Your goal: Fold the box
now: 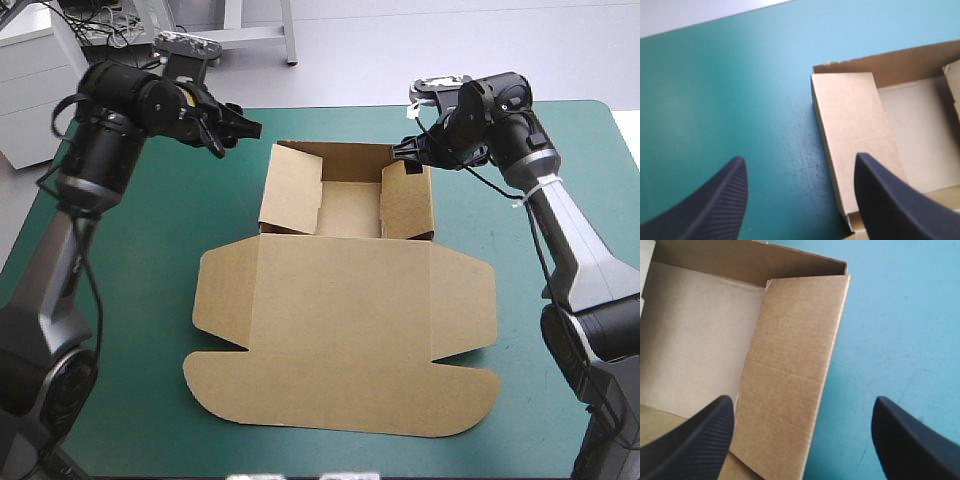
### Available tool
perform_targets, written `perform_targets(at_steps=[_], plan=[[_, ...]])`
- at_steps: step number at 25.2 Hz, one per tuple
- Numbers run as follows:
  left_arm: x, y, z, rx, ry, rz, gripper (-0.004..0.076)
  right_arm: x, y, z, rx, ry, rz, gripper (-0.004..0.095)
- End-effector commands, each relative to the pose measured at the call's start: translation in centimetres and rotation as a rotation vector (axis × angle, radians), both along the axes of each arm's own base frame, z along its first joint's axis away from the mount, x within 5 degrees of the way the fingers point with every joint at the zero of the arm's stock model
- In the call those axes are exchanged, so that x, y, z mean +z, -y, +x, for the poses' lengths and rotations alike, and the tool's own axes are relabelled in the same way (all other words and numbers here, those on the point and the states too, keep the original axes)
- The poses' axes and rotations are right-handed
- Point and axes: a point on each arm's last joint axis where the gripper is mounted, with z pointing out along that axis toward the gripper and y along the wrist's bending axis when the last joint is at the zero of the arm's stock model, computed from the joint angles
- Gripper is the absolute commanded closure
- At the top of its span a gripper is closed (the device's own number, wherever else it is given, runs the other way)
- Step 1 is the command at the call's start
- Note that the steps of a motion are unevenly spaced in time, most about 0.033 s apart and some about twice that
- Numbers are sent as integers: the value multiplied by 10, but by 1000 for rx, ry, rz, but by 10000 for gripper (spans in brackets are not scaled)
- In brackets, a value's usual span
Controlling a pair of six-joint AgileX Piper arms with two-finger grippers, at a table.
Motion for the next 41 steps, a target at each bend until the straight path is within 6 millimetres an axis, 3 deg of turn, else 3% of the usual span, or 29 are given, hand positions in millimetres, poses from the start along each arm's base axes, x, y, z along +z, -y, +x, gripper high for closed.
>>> perform_targets(at_steps=[1, 6, 13, 18, 19, 26, 28, 31, 37, 41], plan=[[43, -22, -54, -7, 88, -16, 281, 33, 5, -17, 12, 85, 21, 160], [40, -41, -94, -9, 79, 29, 281, 31, 4, -15, 9, 78, 21, 158], [18, -64, -149, -33, 42, 72, 281, 29, 8, -13, -16, 74, 22, 159], [5, -80, -194, -51, 55, 52, 281, 27, 8, -12, -25, 67, 26, 160], [-1, -87, -213, -56, 63, 38, 281, 25, 7, -10, -30, 61, 27, 160], [-30, -117, -294, -62, 145, -34, 281, -22, -3, 17, -40, -54, 16, 160], [-35, -121, -309, -72, 165, -63, 281, -32, -4, 23, -42, -73, -3, 160], [-45, -126, -321, -74, 181, -71, 281, -46, -6, 29, -44, -102, -12, 161], [-55, -127, -325, -82, 169, -79, 281, -63, -9, 36, -51, -143, -11, 230], [-62, -125, -322, -83, 144, -72, 281, -73, -11, 40, -51, -165, -14, 370]])
